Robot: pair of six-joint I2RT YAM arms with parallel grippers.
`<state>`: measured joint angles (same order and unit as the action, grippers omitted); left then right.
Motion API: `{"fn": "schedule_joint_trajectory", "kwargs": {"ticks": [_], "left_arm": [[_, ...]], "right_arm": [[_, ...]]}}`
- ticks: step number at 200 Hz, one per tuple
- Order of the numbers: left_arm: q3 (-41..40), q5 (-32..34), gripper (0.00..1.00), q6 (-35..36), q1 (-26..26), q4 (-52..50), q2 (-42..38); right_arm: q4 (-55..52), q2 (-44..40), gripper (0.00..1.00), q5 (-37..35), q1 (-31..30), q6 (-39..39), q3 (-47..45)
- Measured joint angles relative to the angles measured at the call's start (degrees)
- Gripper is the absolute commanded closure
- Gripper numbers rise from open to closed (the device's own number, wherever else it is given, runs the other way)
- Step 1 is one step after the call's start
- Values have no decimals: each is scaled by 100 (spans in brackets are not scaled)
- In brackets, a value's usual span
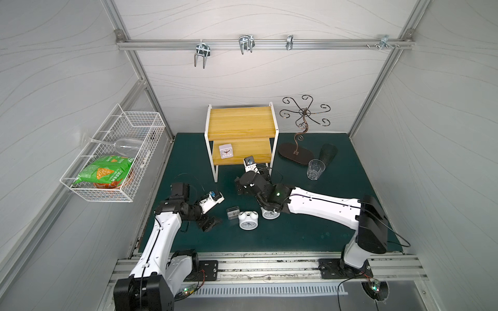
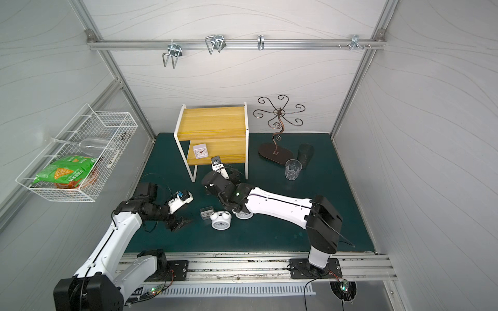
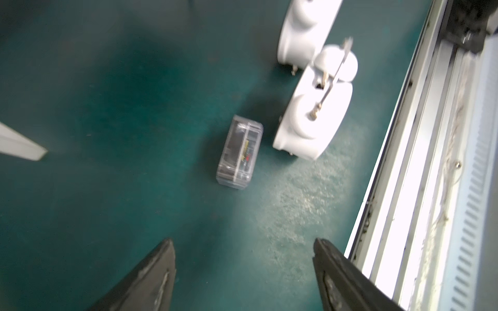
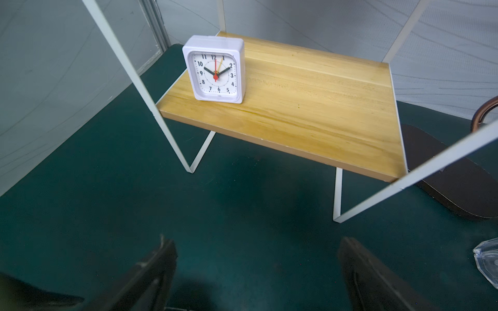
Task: Place the alarm clocks on the shelf by style
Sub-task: Pick up the alarm from the center of the board.
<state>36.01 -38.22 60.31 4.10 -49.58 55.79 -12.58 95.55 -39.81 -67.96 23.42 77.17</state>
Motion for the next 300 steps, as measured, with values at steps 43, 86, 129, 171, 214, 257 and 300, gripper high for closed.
{"fn": "schedule_joint_trajectory", "kwargs": {"ticks": [43, 86, 129, 171, 214, 257, 300], "left_arm": [[-146, 520, 21, 0, -654, 448, 411], [-142, 697, 23, -122, -940, 769, 940], [-142, 802, 26, -422, -1207, 1137, 1239], [-138, 977, 29, -557, -1366, 1408, 1423], [-81, 1106, 34, -590, -1443, 1550, 1646], [131, 1257, 41, -651, -1613, 1668, 1912], [306, 1416, 53, -737, -1799, 1753, 2234]], "right_arm": [[11, -968, 1, 470, -4, 164, -960], [7, -1388, 1, 586, -140, 260, -1252], [9, -1609, 1, 581, -210, 299, -1434], [15, -1722, 3, 579, -240, 337, -1530], [39, -1773, 6, 579, -286, 365, -1545], [55, -1773, 8, 568, -295, 382, -1602], [55, -1779, 9, 549, -297, 409, -1674]]}}
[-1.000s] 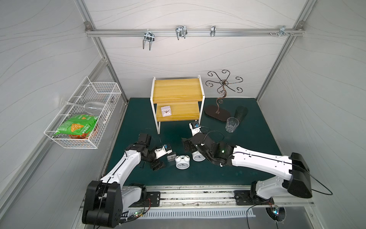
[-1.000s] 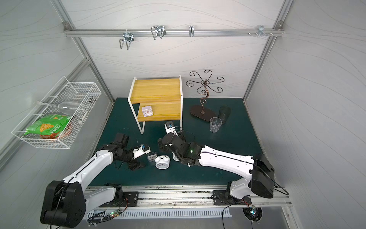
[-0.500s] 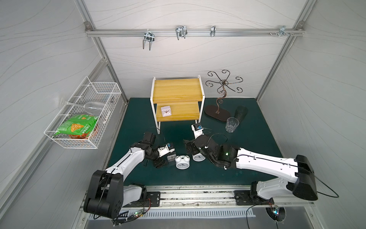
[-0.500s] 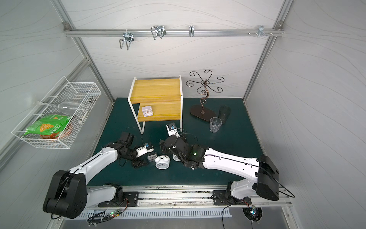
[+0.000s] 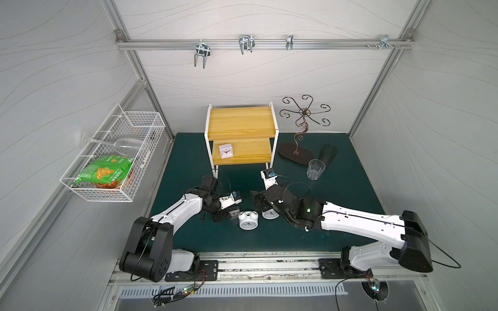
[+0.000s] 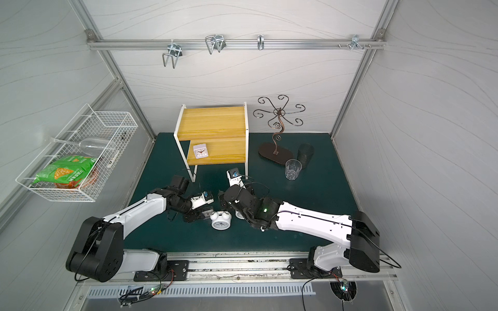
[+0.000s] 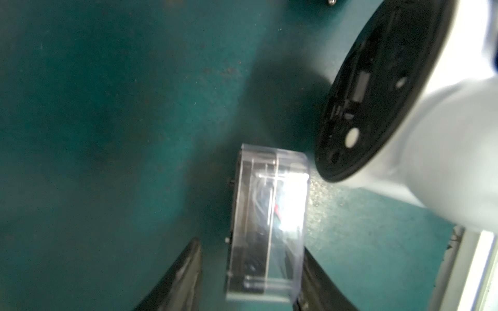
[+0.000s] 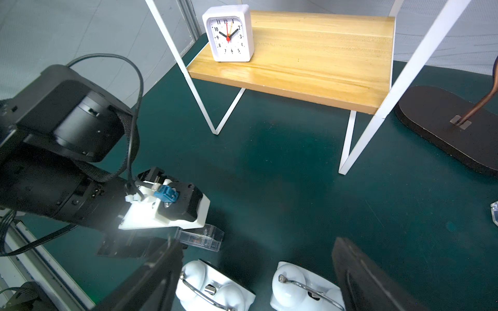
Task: Place the alarm clocks on the shelf by style
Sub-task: Pick up the alarm from the center of the board.
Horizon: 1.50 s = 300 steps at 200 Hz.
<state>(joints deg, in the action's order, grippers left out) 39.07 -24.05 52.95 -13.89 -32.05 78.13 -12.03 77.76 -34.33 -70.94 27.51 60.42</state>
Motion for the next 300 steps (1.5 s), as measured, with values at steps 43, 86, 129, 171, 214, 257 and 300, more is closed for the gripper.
{"fn": "schedule_joint_trajectory", "kwargs": {"ticks": [43, 86, 129, 171, 214, 257, 300], "left_arm": [[162, 79, 62, -28, -52, -4, 219], [164, 94, 72, -22, -57, -15, 212], [170, 116, 76, -28, -59, -160, 122], [501, -22, 76, -68, 92, -649, -79], [1296, -507, 75, -195, 704, -1421, -481], [1777, -752, 74, -424, 741, -2107, -968], [2341, -988, 75, -898, 730, -2671, -1182]], "right_arm": [[0, -79, 10, -46, 0, 15, -103], [-2, -79, 11, -87, 0, 15, -118], [-2, -74, 11, -120, 0, 13, -118], [125, -74, 11, -28, -15, -74, -181], [470, -94, 10, 85, -341, -555, -579], [1202, -160, 10, 234, -732, -1375, -988], [2398, -103, 10, 466, -879, -2166, -1519]]}}
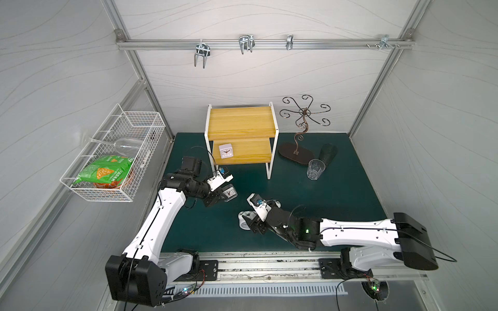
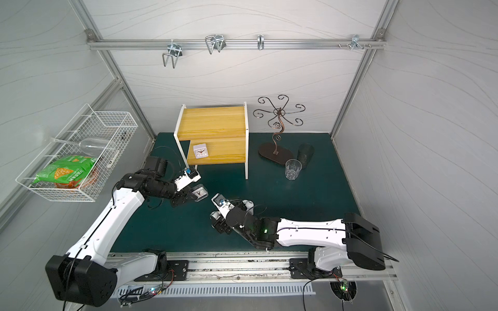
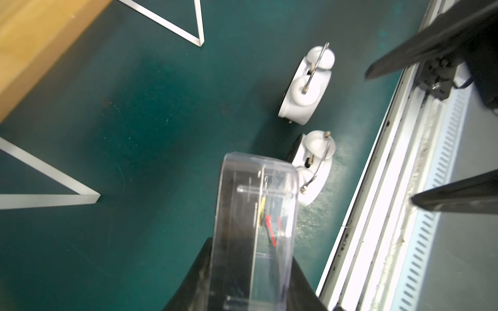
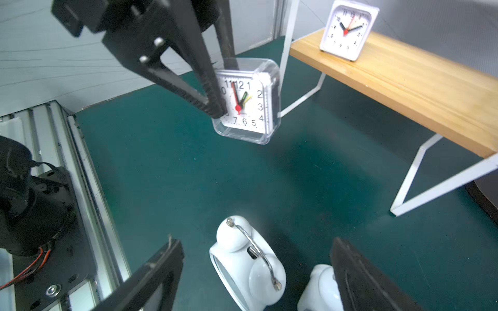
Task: Place the alarm clocks on the shelf by style
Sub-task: Pick up the alarm from the center of the board.
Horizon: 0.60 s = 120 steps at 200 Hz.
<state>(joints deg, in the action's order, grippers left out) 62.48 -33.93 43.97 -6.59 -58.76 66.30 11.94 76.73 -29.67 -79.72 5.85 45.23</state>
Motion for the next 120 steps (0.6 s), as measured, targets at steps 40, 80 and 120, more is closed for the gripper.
{"fn": "schedule_joint_trajectory", "kwargs": {"ticks": [40, 80, 120], "left_arm": [[221, 109, 75, -560, -232, -190, -127], [225, 433, 75, -968, -671, -289, -264], [225, 579, 75, -1180, -745, -317, -376]], "right_arm": [[1128, 501, 10, -11, -83, -472, -20], [2006, 992, 11, -57, -127, -752, 87], [2627, 1375, 13, -149, -127, -887, 308]]}}
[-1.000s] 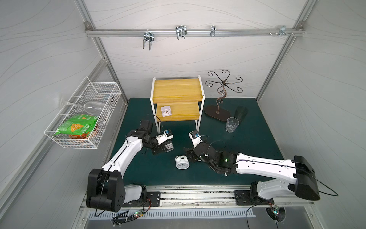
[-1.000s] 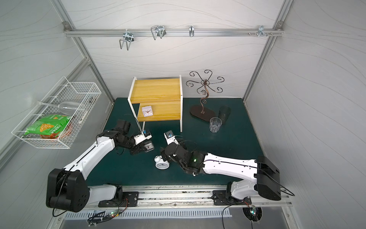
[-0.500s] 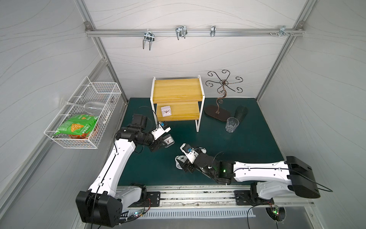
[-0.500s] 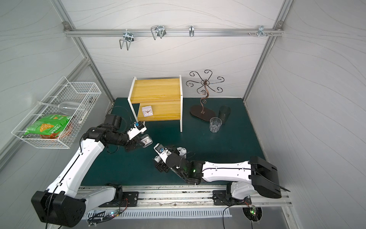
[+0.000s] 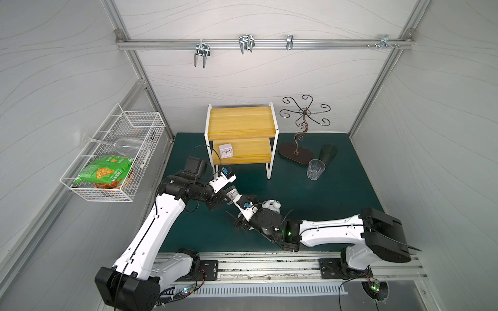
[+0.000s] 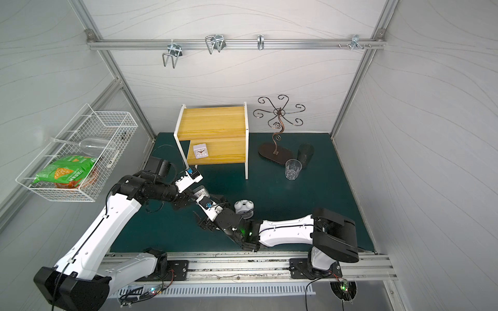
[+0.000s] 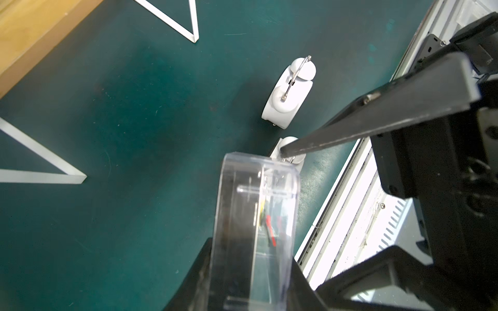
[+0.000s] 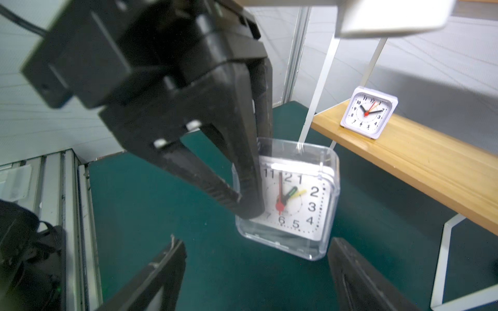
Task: Place the alarm clocks on the shelf by style
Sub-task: Pick up the alarm from the center of the board.
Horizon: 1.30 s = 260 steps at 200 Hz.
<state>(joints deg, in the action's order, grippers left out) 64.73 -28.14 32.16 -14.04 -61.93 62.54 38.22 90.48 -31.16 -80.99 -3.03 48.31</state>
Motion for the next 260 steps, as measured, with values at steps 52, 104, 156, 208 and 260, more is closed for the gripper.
{"fn": "schedule_joint_trajectory", "kwargs": {"ticks": [52, 104, 156, 208, 260], "left_arm": [[0, 55, 75, -98, 0, -50, -42], [0, 52, 74, -105, 0, -81, -94], [11, 52, 74, -122, -11, -122, -111], [11, 90, 74, -131, -37, -129, -111], [11, 146, 73, -129, -66, -122, -111]], "right_arm": [[404, 387, 18, -225, 7, -52, 234], [531, 599, 18, -282, 107, 28, 339], [551, 782, 22, -350, 133, 74, 435], [577, 909, 29, -413, 144, 107, 479], [586, 920, 29, -413, 149, 107, 479]]}}
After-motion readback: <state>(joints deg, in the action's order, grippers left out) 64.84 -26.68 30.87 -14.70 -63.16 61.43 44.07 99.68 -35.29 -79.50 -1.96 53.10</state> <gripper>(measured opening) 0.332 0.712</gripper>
